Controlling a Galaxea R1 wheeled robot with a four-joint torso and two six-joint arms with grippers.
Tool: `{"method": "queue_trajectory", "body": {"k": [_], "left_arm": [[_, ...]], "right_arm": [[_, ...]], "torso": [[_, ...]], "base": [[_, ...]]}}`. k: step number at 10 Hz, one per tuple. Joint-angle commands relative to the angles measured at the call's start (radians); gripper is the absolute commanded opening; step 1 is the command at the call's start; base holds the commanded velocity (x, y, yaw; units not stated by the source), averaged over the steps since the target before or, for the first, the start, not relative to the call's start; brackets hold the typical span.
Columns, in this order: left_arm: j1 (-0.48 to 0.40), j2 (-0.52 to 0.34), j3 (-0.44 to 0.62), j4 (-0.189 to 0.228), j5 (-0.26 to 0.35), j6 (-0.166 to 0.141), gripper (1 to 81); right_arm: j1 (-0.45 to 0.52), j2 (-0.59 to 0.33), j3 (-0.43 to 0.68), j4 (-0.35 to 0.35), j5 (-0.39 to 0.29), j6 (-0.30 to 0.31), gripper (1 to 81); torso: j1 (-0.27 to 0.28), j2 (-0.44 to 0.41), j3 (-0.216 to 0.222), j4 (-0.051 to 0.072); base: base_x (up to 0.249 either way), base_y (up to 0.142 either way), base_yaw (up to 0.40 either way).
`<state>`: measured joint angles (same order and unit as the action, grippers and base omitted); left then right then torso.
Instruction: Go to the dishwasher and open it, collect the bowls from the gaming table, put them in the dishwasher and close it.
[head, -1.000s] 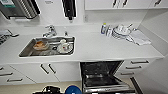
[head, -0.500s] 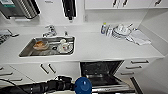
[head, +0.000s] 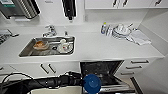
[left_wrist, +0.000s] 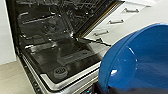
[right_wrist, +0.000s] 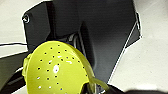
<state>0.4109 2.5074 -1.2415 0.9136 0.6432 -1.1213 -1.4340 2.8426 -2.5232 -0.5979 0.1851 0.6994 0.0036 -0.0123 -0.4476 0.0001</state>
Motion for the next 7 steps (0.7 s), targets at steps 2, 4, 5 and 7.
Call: {"method": "queue_trajectory", "body": {"k": [2,4,5,7], "left_arm": [[-0.178,0.174,-0.156,0.157,-0.053,-0.107,1.0],[-0.2,0.267,-0.248,0.159,-0.051,-0.108,1.0],[-0.212,0.301,-0.277,0.162,-0.05,-0.107,1.0],[-0.25,0.346,-0.306,0.16,-0.045,-0.106,1.0]], "right_arm": [[0.002,-0.026,0.014,0.0,-0.046,0.002,1.0],[0.007,-0.023,0.017,0.0,-0.046,0.002,1.0],[0.007,-0.02,0.018,0.0,-0.047,0.002,1.0],[0.008,-0.021,0.015,0.0,-0.046,0.002,1.0]], "torso": [[0.0,0.0,0.0,0.0],[0.0,0.0,0.0,0.0],[0.0,0.0,0.0,0.0],[0.001,0.001,-0.001,0.0]], "base": [[0.0,0.0,0.0],[0.0,0.0,0.0],[0.0,0.0,0.0],[0.0,0.0,0.0]]}}
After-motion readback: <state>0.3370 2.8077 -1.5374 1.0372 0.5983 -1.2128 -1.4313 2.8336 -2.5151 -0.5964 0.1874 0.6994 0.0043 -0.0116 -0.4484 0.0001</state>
